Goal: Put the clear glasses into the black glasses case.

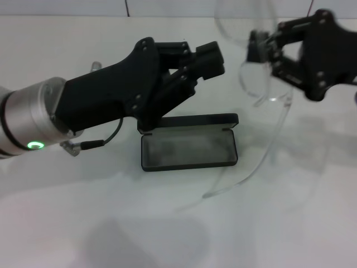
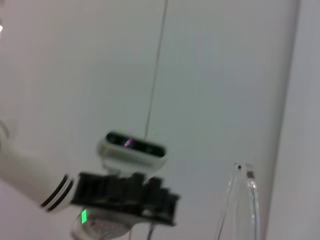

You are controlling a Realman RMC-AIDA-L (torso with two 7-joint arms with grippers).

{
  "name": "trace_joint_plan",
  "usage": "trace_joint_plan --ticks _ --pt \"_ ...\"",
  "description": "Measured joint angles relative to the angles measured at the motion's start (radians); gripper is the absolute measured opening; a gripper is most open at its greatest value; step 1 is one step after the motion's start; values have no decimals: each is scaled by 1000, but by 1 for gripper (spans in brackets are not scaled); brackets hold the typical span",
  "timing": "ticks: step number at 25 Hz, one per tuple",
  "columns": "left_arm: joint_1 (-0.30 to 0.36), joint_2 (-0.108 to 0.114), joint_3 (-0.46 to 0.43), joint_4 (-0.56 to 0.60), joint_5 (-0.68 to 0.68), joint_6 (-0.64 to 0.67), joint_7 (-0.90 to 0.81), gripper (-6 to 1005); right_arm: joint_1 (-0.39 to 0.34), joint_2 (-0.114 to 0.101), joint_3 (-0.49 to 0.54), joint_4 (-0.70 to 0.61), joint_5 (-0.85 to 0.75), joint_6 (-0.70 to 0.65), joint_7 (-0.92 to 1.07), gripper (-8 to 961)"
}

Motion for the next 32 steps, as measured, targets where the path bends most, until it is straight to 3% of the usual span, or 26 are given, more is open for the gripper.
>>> trace_joint_plan --ticks 5,10,14,22,26,32 --pt "8 1 0 -1 -4 18 12 85 16 -1 179 140 122 -188 -1 117" --pt "-10 0 25 -4 32 21 9 85 52 -5 279 301 239 -346 -41 117" --pt "-45 -2 109 -2 57 22 12 85 73 -5 321 414 328 -423 -76 117" --pt "-87 -9 278 6 21 63 98 85 141 1 304 604 391 -441 -206 117" --pt "-87 -10 341 7 -54 84 152 85 187 -1 248 693 383 -408 -281 117" --pt "-82 -12 368 8 -101 90 193 85 209 7 122 703 386 -317 -343 117"
